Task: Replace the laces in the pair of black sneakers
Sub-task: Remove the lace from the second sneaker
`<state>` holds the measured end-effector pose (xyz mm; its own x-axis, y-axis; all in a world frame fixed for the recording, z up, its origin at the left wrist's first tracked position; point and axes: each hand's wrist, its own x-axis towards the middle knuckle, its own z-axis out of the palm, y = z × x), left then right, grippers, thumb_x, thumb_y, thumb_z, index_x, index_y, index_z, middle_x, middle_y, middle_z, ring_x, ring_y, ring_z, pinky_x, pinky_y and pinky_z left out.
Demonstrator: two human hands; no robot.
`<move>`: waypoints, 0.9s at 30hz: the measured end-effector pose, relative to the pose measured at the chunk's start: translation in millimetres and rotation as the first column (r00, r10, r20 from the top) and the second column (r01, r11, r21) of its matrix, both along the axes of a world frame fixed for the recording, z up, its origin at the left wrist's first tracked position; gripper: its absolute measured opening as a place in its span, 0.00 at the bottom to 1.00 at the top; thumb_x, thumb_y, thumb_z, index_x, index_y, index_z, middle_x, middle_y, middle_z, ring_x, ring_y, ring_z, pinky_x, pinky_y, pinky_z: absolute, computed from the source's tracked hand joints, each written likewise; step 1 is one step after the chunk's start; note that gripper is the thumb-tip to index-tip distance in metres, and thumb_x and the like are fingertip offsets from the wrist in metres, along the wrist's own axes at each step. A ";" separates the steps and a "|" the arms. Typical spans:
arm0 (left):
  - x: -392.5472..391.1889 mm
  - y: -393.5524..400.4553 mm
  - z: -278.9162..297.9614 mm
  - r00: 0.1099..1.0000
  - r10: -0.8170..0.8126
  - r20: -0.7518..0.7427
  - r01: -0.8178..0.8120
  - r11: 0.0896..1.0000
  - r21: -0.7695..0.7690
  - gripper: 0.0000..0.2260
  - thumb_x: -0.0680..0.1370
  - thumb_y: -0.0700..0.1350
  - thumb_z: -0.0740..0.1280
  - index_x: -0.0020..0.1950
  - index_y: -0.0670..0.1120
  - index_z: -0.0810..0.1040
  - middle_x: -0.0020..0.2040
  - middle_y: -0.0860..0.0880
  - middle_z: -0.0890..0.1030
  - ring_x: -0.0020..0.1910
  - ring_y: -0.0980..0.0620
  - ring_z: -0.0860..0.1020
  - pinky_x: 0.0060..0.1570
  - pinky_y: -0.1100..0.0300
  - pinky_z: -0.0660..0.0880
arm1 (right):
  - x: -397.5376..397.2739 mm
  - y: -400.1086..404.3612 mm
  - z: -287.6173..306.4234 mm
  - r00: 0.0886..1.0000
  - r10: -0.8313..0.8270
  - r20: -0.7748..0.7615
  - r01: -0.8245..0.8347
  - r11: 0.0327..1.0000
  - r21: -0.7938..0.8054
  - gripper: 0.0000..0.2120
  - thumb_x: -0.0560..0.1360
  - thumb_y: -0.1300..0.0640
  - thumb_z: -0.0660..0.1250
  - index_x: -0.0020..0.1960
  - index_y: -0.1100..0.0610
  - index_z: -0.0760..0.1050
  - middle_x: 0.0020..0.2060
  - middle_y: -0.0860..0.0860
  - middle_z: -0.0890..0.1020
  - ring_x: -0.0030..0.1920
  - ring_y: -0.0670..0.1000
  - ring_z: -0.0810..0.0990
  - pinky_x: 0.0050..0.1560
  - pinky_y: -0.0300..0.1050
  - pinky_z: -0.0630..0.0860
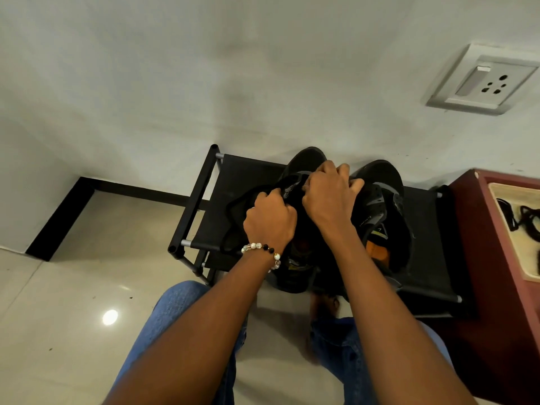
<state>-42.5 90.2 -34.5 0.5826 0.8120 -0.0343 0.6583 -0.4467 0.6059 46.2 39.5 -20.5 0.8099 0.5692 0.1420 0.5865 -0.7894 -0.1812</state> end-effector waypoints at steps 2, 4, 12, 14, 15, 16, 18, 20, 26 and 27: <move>-0.4 0.2 0.0 1.000 0.002 -0.003 -0.002 1.000 -0.004 0.12 0.78 0.43 0.59 0.58 0.45 0.78 0.49 0.45 0.77 0.43 0.42 0.78 0.39 0.54 0.74 | 1.3 -0.8 -0.5 0.999 0.022 -0.045 -0.021 0.999 0.038 0.06 0.76 0.57 0.64 0.49 0.55 0.79 0.58 0.51 0.75 0.61 0.54 0.67 0.56 0.56 0.61; -0.9 -0.6 -0.1 1.000 -0.003 -0.016 0.003 1.000 0.007 0.11 0.78 0.43 0.59 0.57 0.44 0.77 0.49 0.45 0.77 0.44 0.41 0.79 0.39 0.53 0.74 | 4.9 -3.1 -3.7 0.982 0.004 -0.188 0.033 0.981 0.193 0.06 0.76 0.61 0.61 0.45 0.54 0.76 0.52 0.50 0.76 0.58 0.53 0.70 0.52 0.53 0.59; -0.8 -4.3 3.5 0.997 -0.033 -0.074 0.036 0.998 0.049 0.13 0.79 0.42 0.59 0.62 0.43 0.75 0.55 0.43 0.77 0.51 0.38 0.78 0.39 0.54 0.68 | 15.6 -22.5 16.8 0.501 0.503 -0.704 0.816 -0.003 0.578 0.12 0.83 0.64 0.54 0.43 0.57 0.71 0.35 0.53 0.78 0.37 0.52 0.80 0.43 0.44 0.76; -0.6 -4.0 3.2 0.997 -0.031 -0.077 0.036 0.998 0.052 0.13 0.78 0.42 0.59 0.61 0.43 0.75 0.54 0.43 0.77 0.50 0.38 0.79 0.39 0.54 0.68 | 15.4 -20.7 13.3 0.618 0.366 -0.696 0.666 0.226 0.711 0.08 0.82 0.61 0.58 0.46 0.58 0.73 0.34 0.52 0.77 0.34 0.49 0.76 0.41 0.44 0.75; -0.3 -4.0 3.0 0.996 -0.033 -0.080 0.038 0.998 0.054 0.12 0.78 0.42 0.59 0.60 0.43 0.75 0.54 0.43 0.77 0.49 0.38 0.79 0.38 0.54 0.68 | 15.5 -19.8 11.7 0.734 0.266 -0.625 0.482 0.444 0.755 0.06 0.81 0.58 0.61 0.48 0.58 0.75 0.35 0.51 0.77 0.34 0.47 0.76 0.41 0.45 0.76; 0.0 -4.0 3.0 0.996 -0.037 -0.084 0.042 0.998 0.055 0.12 0.78 0.43 0.59 0.60 0.43 0.75 0.54 0.43 0.77 0.49 0.38 0.79 0.38 0.54 0.69 | 16.4 -19.2 9.3 0.843 0.192 -0.503 0.261 0.672 0.693 0.06 0.80 0.55 0.64 0.51 0.57 0.77 0.38 0.51 0.79 0.38 0.47 0.77 0.44 0.47 0.76; 0.5 -3.6 2.6 0.995 -0.041 -0.091 0.046 0.997 0.054 0.11 0.78 0.44 0.60 0.59 0.43 0.75 0.53 0.44 0.76 0.48 0.39 0.79 0.39 0.54 0.72 | 16.5 -15.3 5.9 0.956 0.155 -0.250 -0.069 0.945 0.320 0.11 0.78 0.51 0.65 0.57 0.52 0.79 0.49 0.51 0.79 0.52 0.51 0.77 0.54 0.56 0.72; 0.9 -3.6 1.9 0.995 -0.041 -0.095 0.046 0.997 0.054 0.11 0.78 0.44 0.61 0.59 0.43 0.75 0.52 0.44 0.76 0.48 0.39 0.79 0.40 0.52 0.74 | 11.8 -11.3 6.9 0.981 0.126 -0.150 -0.116 0.991 0.074 0.14 0.78 0.51 0.64 0.62 0.50 0.78 0.58 0.52 0.75 0.61 0.55 0.71 0.60 0.59 0.65; 0.8 -3.0 1.3 0.994 -0.043 -0.098 0.050 0.997 0.063 0.10 0.78 0.44 0.60 0.58 0.43 0.75 0.52 0.44 0.76 0.48 0.39 0.79 0.39 0.54 0.72 | 8.2 -6.2 5.9 0.993 0.001 -0.115 0.011 0.994 0.108 0.08 0.77 0.55 0.65 0.48 0.54 0.83 0.52 0.52 0.78 0.56 0.55 0.74 0.54 0.56 0.64; 0.8 -3.1 1.2 0.994 -0.043 -0.099 0.049 0.997 0.066 0.10 0.78 0.44 0.61 0.57 0.43 0.75 0.52 0.44 0.76 0.48 0.39 0.79 0.39 0.53 0.73 | 8.8 -7.2 4.7 0.990 0.006 -0.140 0.018 0.985 0.169 0.08 0.77 0.58 0.65 0.46 0.54 0.83 0.50 0.50 0.79 0.55 0.54 0.74 0.52 0.53 0.63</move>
